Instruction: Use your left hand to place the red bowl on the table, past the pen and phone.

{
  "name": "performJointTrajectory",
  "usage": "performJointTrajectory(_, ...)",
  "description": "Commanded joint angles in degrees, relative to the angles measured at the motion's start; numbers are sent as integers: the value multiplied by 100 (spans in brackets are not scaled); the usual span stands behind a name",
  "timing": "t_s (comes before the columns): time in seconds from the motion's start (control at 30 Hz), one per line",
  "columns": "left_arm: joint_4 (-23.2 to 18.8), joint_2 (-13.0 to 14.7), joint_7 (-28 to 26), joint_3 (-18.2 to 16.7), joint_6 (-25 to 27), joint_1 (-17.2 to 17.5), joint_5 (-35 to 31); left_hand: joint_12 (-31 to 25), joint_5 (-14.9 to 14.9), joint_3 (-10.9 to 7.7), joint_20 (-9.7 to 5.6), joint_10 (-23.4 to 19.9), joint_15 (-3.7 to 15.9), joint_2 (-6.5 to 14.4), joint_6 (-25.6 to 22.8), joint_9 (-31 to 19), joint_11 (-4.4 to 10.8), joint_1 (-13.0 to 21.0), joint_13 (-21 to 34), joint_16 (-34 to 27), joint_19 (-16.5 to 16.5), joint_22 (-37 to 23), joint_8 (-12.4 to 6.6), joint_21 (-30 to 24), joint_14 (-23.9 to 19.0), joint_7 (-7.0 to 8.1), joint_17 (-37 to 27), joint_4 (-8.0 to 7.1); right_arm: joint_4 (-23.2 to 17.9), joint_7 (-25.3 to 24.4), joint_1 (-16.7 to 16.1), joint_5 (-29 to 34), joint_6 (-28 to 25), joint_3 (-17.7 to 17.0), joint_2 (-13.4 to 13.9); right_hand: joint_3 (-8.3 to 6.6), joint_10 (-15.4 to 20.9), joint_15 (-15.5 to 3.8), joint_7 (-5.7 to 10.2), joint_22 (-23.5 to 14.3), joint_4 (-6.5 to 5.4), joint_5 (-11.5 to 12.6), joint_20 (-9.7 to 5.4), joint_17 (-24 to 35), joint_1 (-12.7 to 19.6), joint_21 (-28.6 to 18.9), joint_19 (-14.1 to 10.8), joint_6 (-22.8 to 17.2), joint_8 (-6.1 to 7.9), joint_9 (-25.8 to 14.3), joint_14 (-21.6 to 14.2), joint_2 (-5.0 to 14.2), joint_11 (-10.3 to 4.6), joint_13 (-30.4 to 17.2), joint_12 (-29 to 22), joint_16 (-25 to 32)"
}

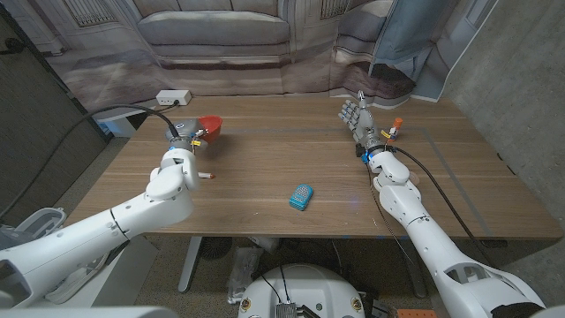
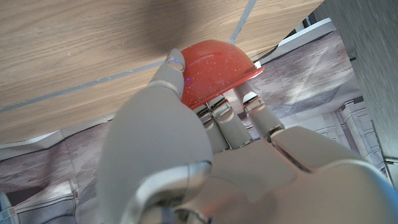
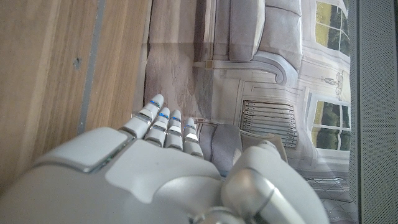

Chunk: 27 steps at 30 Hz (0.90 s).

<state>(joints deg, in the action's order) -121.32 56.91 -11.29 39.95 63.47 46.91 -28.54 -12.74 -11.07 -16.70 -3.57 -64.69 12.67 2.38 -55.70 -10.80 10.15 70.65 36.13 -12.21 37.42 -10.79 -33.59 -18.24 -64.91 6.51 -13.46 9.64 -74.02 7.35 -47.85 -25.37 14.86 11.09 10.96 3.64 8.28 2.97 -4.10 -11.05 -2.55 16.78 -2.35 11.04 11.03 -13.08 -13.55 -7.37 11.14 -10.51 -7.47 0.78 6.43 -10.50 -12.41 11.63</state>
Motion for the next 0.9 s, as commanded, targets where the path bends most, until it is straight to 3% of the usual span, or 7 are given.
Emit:
performJointTrajectory(0.03,-83,148,-126,-30,252,-41,304,-51,-13,-339,-678,-72,-8,61,-515,-18,8,22,20,-30,-6,-25,-41,15,-16,-482,-14,-304,-38,53,-31,-43,-4,-8,38,46,28,20,-10,-20,-11,-13,-25,32,-10,36,-66,-45,10,-17,-33,56,11,-19,30,-35)
performJointTrajectory(0.37,19,104,-353,-56,366,-125,582,-48,-12,-362,-726,-80,1,53,-521,-22,5,23,45,-32,-22,-27,-35,19,-13,-484,-24,-298,-85,60,-68,-92,-34,-39,66,55,36,24,-4,-20,-12,-14,-22,33,-14,36,-70,-45,9,-17,-43,56,13,-19,28,-32)
performJointTrajectory(0.9,431,-4,-597,48,124,-358,806,-37,-9,-393,-720,-68,-9,49,-526,-19,-30,3,82,-41,-35,-32,-19,17,-33,-500,-40,-306,37,138,-8,-138,-41,-79,34,67,37,18,-7,-20,-13,-14,-19,33,-18,39,-71,-47,10,-17,-42,57,11,-19,28,-33)
